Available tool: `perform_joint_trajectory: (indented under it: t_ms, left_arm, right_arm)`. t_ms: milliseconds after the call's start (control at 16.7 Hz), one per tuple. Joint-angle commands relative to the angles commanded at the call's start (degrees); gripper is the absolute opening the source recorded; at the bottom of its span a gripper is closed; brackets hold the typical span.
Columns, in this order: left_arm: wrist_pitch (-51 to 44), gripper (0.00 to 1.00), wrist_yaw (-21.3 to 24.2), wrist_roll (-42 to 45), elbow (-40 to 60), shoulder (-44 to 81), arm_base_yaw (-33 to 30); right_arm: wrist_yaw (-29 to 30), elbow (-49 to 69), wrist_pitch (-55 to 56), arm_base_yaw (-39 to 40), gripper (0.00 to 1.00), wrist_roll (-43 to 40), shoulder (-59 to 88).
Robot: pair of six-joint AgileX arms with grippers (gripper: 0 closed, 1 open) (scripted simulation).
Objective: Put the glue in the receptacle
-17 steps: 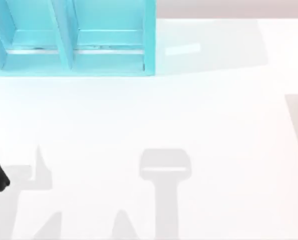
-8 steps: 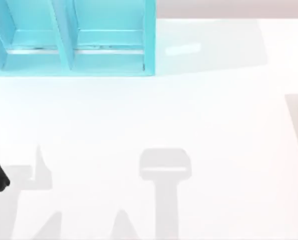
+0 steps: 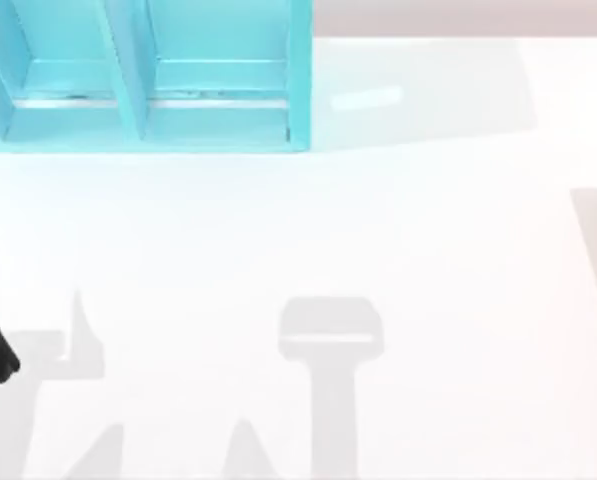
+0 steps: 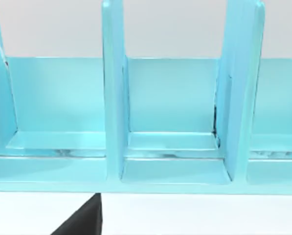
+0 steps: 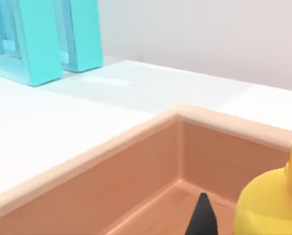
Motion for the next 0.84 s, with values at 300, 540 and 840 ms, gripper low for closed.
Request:
perform_joint_trajectory:
  t_ms: [300, 540, 840]
  left_arm:
    - [0.0, 1.0, 0.0, 0.0, 0.0, 0.0, 0.0]
    - [0.0, 1.0, 0.0, 0.0, 0.0, 0.0, 0.0]
    - [0.0, 1.0, 0.0, 0.0, 0.0, 0.0, 0.0]
  right_arm:
    - [0.0, 0.0, 0.0, 0.0, 0.75, 0.0, 0.0]
    - [0.0, 0.0, 0.0, 0.0, 1.0, 0.0, 0.0]
    - [0.0, 0.0, 0.0, 0.0, 1.0, 0.0, 0.0]
